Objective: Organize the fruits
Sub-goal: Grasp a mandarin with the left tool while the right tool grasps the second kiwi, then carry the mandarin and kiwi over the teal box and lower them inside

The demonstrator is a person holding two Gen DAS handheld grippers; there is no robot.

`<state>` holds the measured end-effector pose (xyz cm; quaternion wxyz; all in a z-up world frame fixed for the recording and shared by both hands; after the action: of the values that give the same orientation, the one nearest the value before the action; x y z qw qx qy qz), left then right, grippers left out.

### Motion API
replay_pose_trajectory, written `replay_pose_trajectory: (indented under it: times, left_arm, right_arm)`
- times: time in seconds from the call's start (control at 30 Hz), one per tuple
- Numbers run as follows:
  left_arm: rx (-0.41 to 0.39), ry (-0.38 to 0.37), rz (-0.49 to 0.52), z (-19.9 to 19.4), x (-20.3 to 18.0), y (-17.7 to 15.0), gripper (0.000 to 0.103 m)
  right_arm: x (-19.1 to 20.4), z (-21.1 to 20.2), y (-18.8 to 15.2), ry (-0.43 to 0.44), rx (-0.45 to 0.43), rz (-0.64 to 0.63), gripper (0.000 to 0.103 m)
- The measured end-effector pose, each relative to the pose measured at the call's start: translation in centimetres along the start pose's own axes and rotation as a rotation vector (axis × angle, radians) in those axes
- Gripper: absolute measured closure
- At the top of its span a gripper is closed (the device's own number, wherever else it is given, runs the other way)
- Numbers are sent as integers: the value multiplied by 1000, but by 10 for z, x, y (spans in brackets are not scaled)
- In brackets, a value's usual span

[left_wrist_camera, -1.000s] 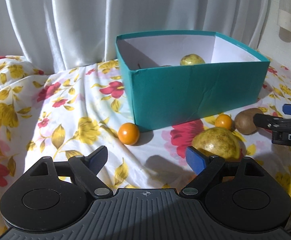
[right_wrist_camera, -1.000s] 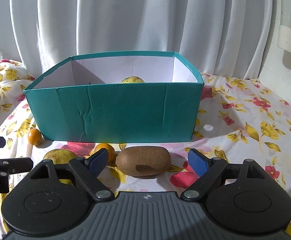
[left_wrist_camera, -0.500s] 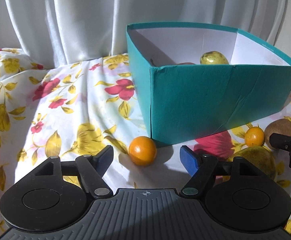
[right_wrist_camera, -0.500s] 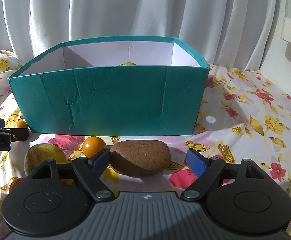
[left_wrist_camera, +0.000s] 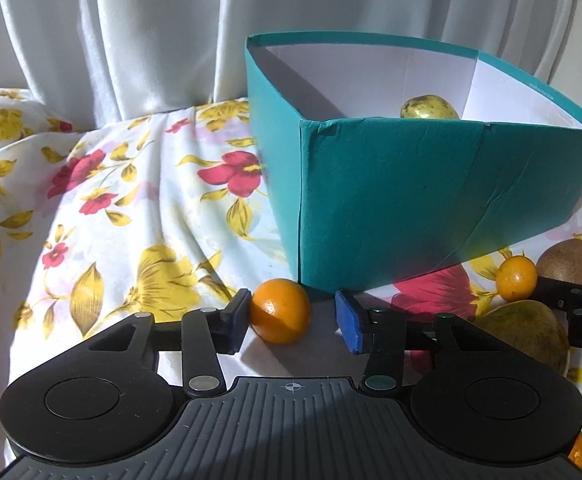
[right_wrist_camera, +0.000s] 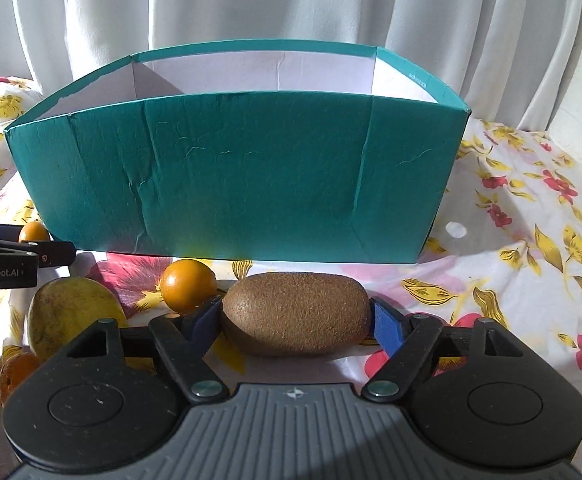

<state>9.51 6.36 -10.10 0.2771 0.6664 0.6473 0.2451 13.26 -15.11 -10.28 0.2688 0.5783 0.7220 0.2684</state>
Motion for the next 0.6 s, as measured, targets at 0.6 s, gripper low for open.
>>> replay_pose_trajectory:
  times: [0.6]
  left_arm:
    - [-58,-16,37,-52,-25,15,67]
  right_arm:
    - [-12,-21,7,-10,-37,35,27]
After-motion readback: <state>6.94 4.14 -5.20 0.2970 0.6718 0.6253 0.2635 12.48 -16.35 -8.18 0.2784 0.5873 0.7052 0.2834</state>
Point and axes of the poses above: each gripper's, at about its wrist camera, not at the fingertips, and z roughly the way its jaws point, x to its left, y to its top, the point moved 4 cm from there along z, roughly the way its jaws point, and after that the axes turned 4 degrees about -y, right-handed, at the moved point
